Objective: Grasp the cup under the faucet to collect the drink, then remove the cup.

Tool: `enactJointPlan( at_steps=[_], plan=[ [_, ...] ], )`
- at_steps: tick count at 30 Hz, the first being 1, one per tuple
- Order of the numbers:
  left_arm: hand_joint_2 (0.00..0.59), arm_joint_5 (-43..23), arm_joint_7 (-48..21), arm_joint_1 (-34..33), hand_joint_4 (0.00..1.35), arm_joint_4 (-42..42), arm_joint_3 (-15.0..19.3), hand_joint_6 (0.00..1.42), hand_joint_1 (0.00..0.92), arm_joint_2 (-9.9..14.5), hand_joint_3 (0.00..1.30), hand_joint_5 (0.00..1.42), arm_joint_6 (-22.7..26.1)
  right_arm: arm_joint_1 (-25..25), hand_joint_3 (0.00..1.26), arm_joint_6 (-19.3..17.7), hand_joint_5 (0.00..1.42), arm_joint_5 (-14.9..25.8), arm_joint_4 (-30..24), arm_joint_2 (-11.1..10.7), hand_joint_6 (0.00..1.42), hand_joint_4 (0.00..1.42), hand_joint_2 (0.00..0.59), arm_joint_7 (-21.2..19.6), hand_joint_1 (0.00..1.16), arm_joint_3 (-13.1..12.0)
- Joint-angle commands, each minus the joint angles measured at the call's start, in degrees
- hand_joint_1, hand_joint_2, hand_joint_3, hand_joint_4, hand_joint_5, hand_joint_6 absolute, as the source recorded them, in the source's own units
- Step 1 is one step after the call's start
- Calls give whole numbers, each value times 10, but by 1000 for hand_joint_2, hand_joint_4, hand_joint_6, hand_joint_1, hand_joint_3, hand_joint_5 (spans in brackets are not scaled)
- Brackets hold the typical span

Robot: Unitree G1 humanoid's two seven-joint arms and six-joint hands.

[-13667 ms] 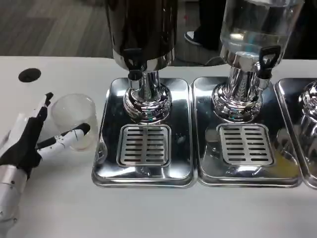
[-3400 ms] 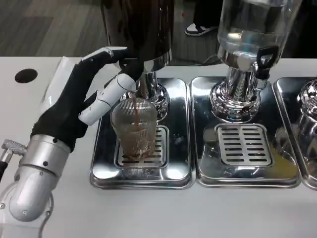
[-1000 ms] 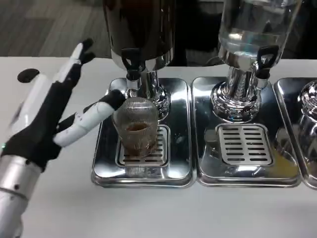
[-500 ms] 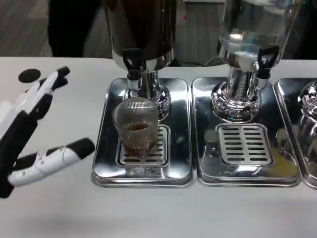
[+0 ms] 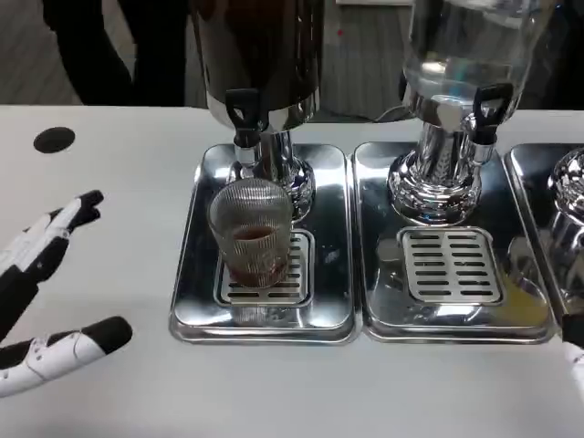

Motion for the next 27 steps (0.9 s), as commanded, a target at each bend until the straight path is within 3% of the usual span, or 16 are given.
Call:
enactJointPlan(
  at_steps=[1,7,13,27],
  plan=[
    [0,-23,-23,-3,0,24,1,0,0,22,0,0,-25,-41,229,13,292,-7,42,-12,291,281,263,5,827,29],
    [0,-43,-47,15,0,40,9,0,0,33,0,0,-47,-97,149,29,248,-10,109,-28,309,209,213,7,845,65],
    [0,-23,-43,49,0,19,41,0,0,41,0,0,-66,-157,129,41,224,-12,178,-38,300,180,210,6,859,103],
    [0,-22,-44,105,0,32,98,0,0,40,0,0,-98,-244,83,40,207,-18,287,-37,302,151,191,-14,879,159]
  ],
)
